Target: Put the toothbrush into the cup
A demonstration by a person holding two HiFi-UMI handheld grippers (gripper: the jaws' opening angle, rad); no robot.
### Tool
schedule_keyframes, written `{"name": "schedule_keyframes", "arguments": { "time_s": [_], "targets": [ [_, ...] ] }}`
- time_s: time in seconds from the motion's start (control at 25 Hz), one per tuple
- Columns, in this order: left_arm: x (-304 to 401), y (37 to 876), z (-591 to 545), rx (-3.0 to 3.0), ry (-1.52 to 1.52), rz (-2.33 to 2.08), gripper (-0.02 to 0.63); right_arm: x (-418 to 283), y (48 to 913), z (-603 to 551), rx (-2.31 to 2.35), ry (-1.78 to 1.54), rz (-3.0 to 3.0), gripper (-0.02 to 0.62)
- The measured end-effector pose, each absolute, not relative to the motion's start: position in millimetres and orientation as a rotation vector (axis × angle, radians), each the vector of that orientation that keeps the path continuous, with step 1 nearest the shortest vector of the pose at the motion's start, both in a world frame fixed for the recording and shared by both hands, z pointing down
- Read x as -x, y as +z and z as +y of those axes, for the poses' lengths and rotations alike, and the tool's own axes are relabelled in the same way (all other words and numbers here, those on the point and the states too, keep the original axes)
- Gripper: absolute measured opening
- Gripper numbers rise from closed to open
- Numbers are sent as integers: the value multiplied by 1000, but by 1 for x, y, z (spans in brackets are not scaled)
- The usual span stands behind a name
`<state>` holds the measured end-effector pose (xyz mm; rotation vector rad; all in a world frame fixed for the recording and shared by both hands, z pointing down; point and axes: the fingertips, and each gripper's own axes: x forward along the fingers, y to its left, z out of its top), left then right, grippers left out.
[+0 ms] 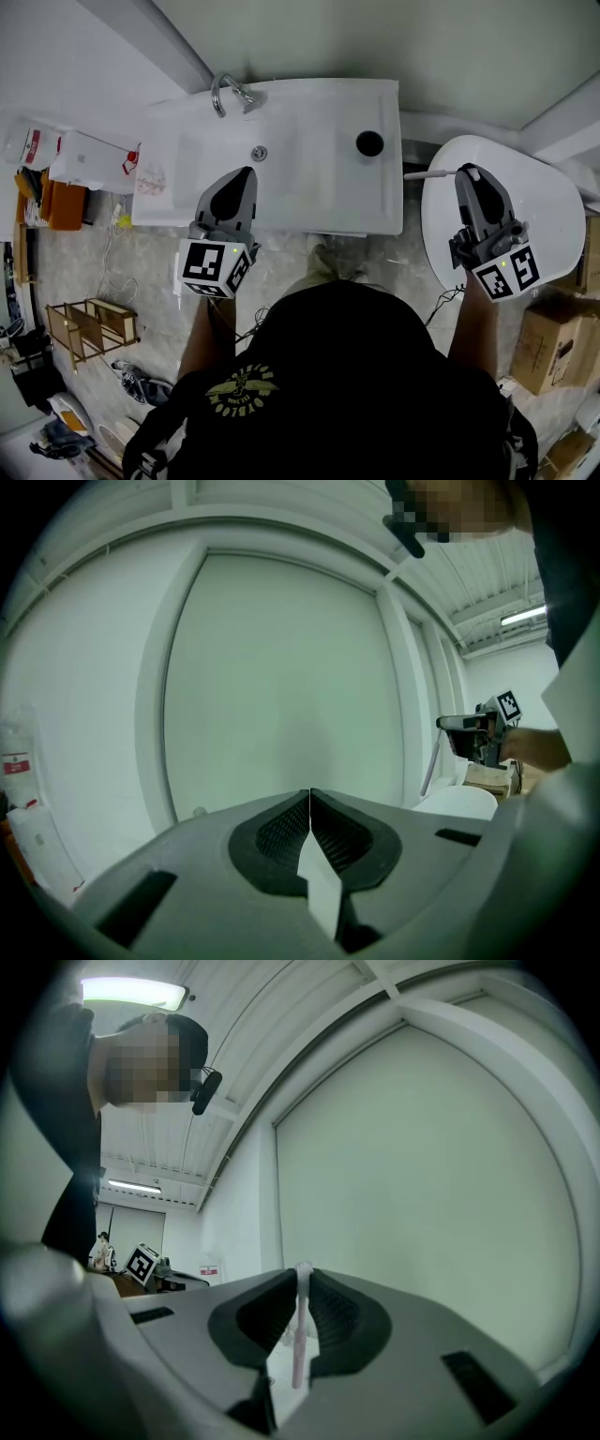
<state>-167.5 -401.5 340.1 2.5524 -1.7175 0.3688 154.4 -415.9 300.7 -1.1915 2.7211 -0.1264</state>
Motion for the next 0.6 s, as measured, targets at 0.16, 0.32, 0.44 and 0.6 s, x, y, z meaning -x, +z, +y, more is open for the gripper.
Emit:
{"name": "schedule_keyframes", "arguments": {
  "time_s": [0.16,0.32,0.44,0.6],
  "targets": [
    [164,339,-437,-2597,345,-1660,12,-150,297,-438,1235,-113,2721,44],
    [161,337,-461,-2641,326,-1610,12,-150,294,-451,1288,-101,2710,44],
    [166,336,-481,-2662,318,-1589,12,-144,291,-465,1316,-81,2702,44],
    [173,338,-501,-2685,314,-1546,12,-133,288,-480,1352,-72,2687,44]
  ]
}}
